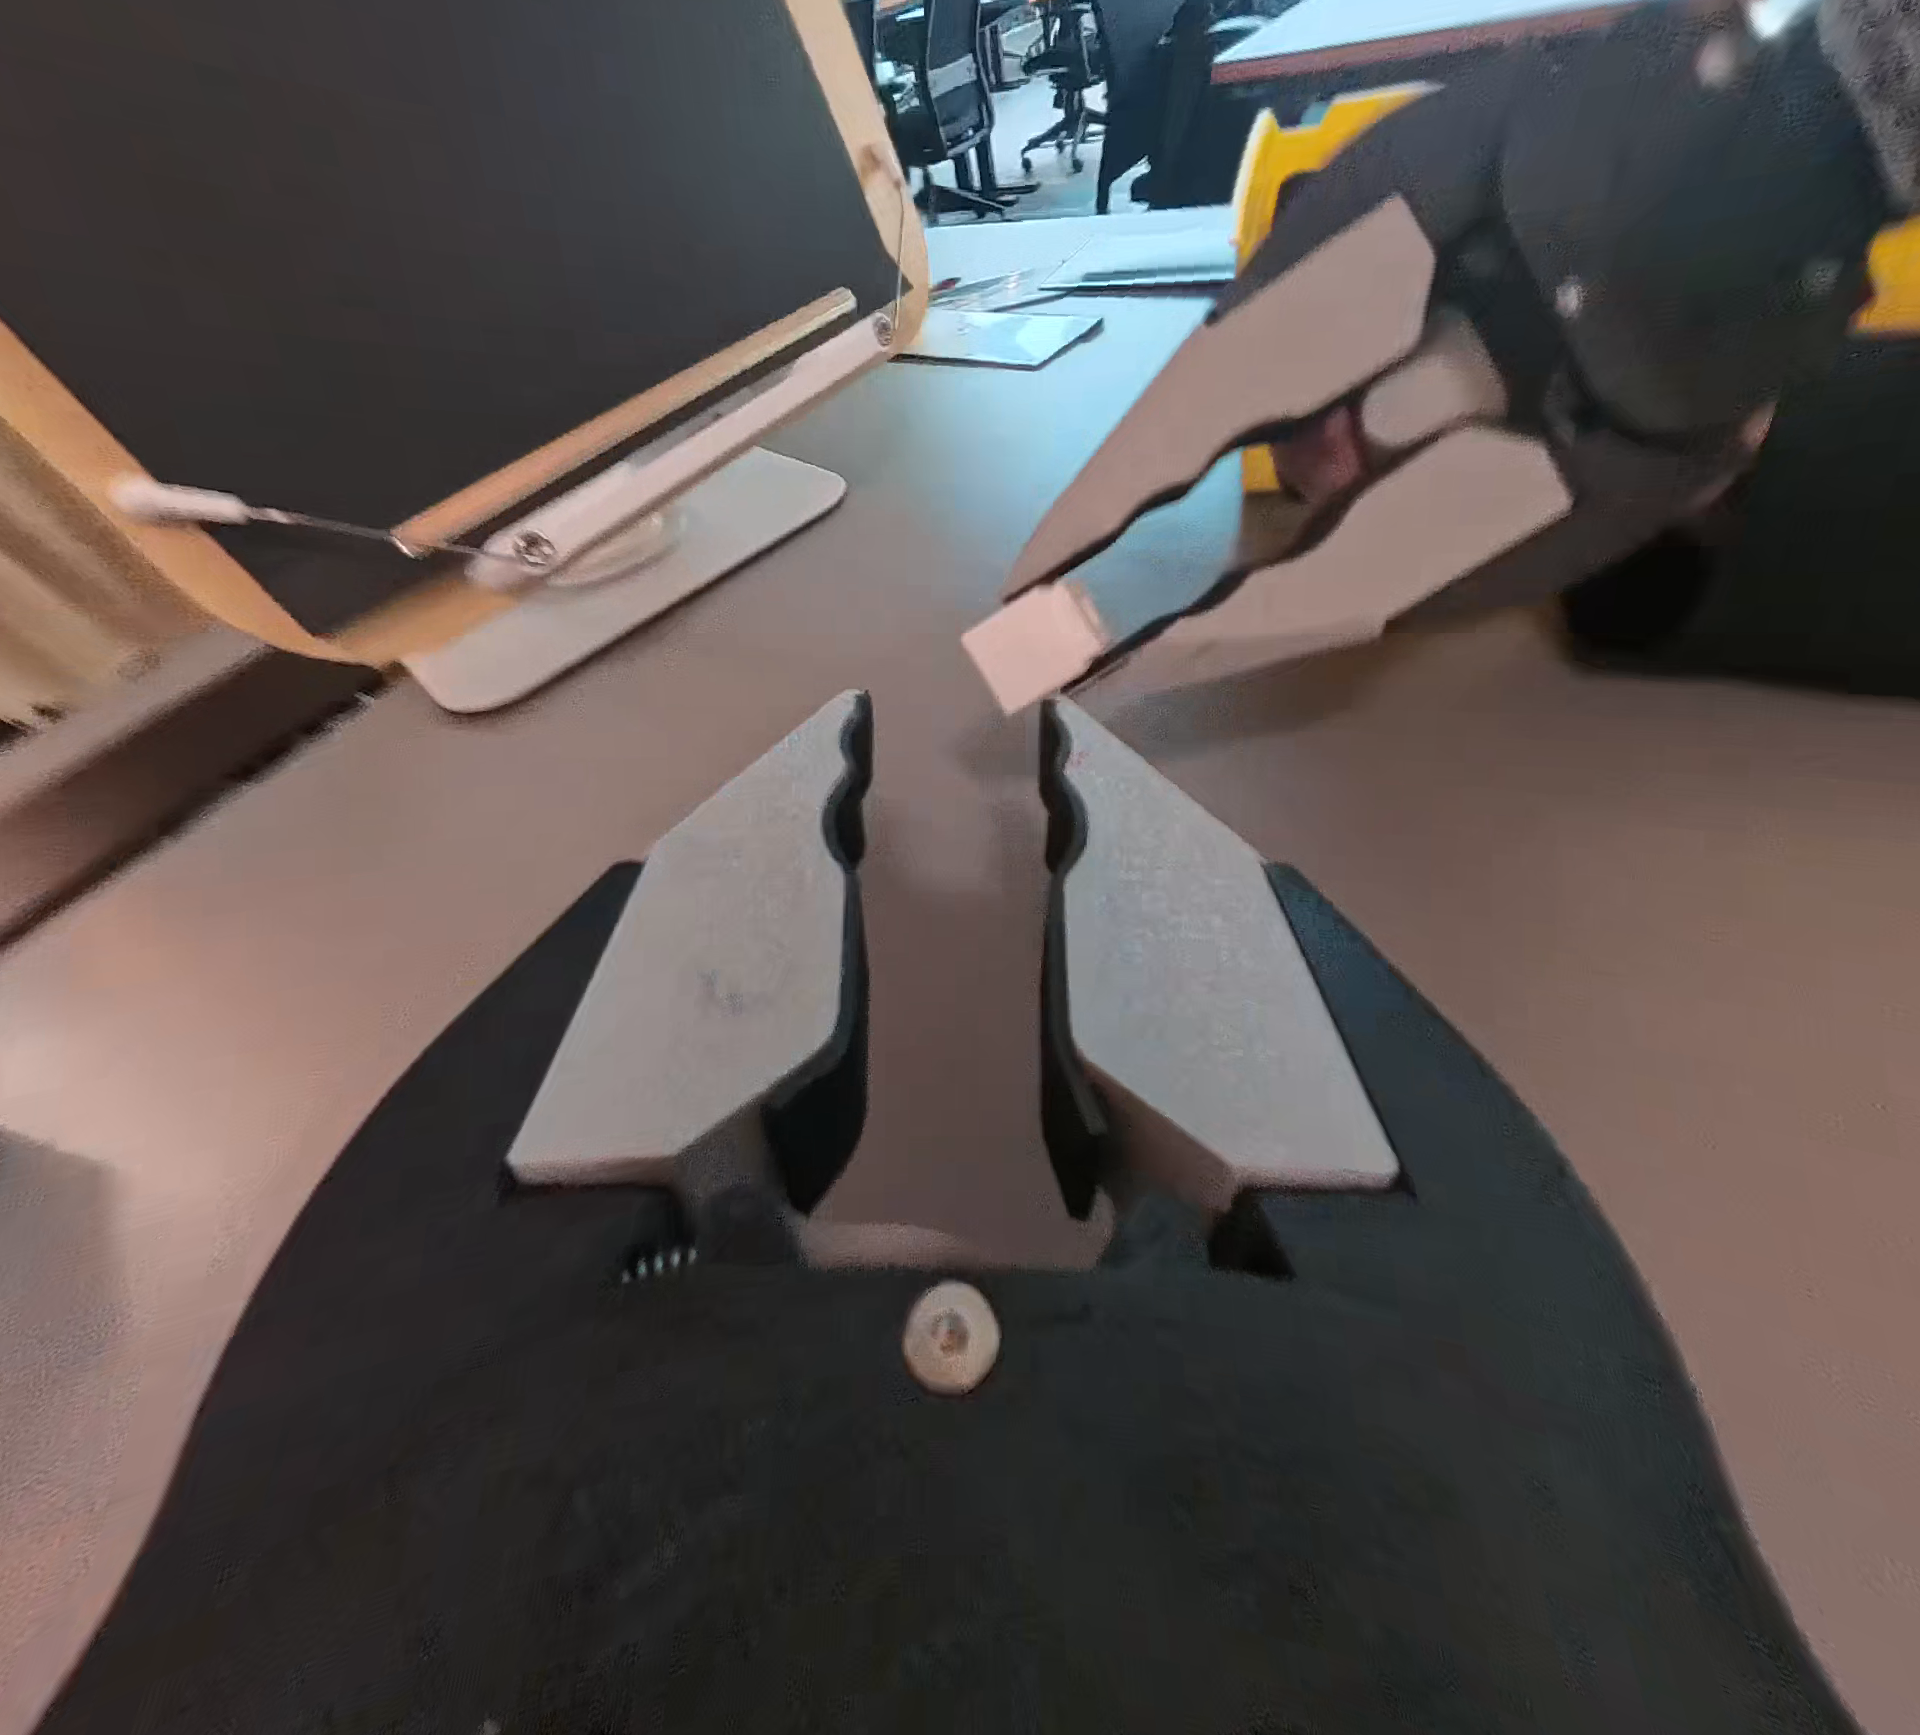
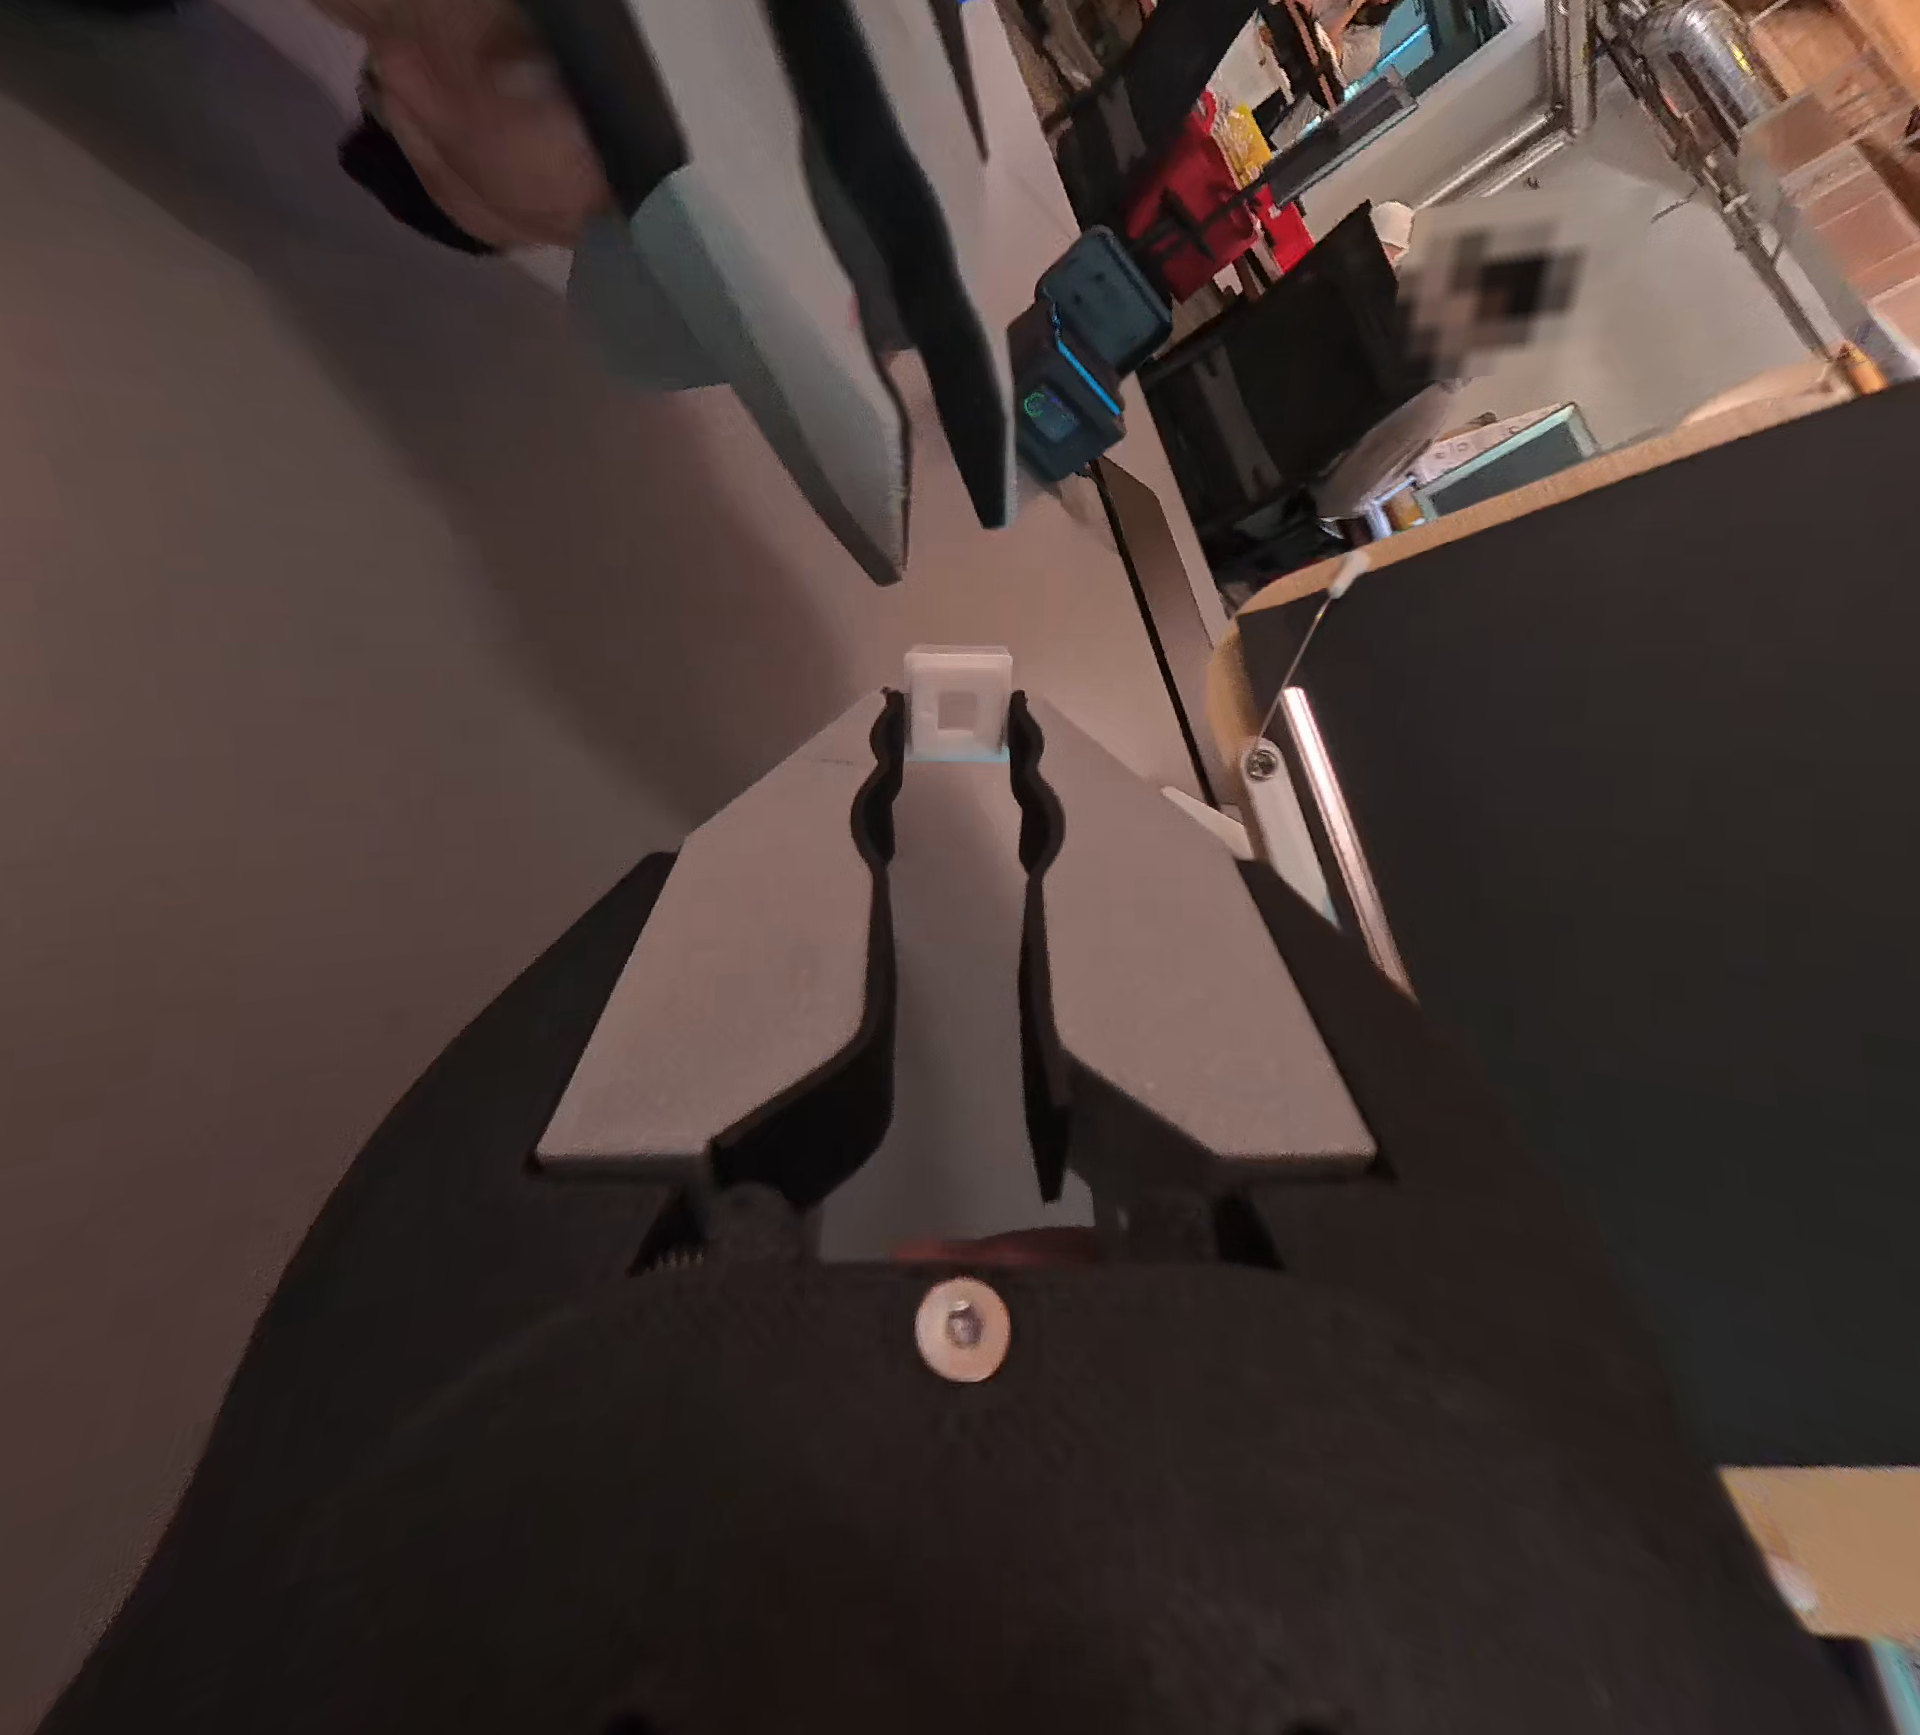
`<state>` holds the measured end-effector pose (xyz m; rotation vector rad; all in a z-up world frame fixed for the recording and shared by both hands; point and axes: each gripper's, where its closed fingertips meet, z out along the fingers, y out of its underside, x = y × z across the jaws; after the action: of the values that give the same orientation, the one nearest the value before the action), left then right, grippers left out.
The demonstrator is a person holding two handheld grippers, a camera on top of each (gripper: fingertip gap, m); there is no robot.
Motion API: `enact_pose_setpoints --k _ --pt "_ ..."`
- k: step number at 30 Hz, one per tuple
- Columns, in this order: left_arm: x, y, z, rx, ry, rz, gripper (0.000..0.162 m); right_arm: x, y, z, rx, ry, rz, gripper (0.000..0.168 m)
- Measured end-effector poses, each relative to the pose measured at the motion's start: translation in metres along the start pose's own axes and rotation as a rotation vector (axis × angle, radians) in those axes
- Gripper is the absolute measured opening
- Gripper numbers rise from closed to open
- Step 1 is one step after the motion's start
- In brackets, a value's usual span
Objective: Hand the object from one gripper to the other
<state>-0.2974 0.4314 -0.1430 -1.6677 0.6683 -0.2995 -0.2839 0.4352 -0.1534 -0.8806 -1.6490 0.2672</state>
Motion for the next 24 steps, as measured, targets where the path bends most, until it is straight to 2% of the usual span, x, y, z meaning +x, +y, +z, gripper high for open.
enact_pose_setpoints --k 3,6,10,16,18,20,22,24 --pt "0.009 0.001 0.006 -0.023 0.069 -0.174 0.044 -0.003 0.003 0.004 -0.056 0.026 -0.067 0.016" --pt "0.009 -0.001 0.009 -0.013 0.082 -0.265 0.044 -0.005 -0.002 0.004 -0.053 0.033 -0.092 0.016" --pt "0.011 0.001 0.011 -0.026 0.091 -0.313 0.042 -0.003 -0.009 0.004 -0.063 0.077 -0.156 0.016" --pt "0.018 0.003 0.014 -0.039 0.118 -0.291 0.027 -0.009 -0.015 0.007 -0.078 0.094 -0.207 0.016" --pt "0.018 0.005 0.013 -0.057 0.129 -0.262 0.026 -0.01 -0.015 0.008 -0.071 0.084 -0.183 0.017" --pt "0.009 0.006 0.011 -0.064 0.065 -0.165 0.025 -0.01 -0.01 0.008 -0.078 0.072 -0.137 0.017" --pt "-0.002 -0.001 0.006 -0.03 -0.05 0.049 0.025 -0.014 -0.005 0.006 -0.062 -0.009 -0.024 0.014" --pt "-0.01 -0.015 -0.002 0.024 -0.185 0.309 0.025 -0.011 0.002 0.002 -0.048 -0.086 0.182 0.025"
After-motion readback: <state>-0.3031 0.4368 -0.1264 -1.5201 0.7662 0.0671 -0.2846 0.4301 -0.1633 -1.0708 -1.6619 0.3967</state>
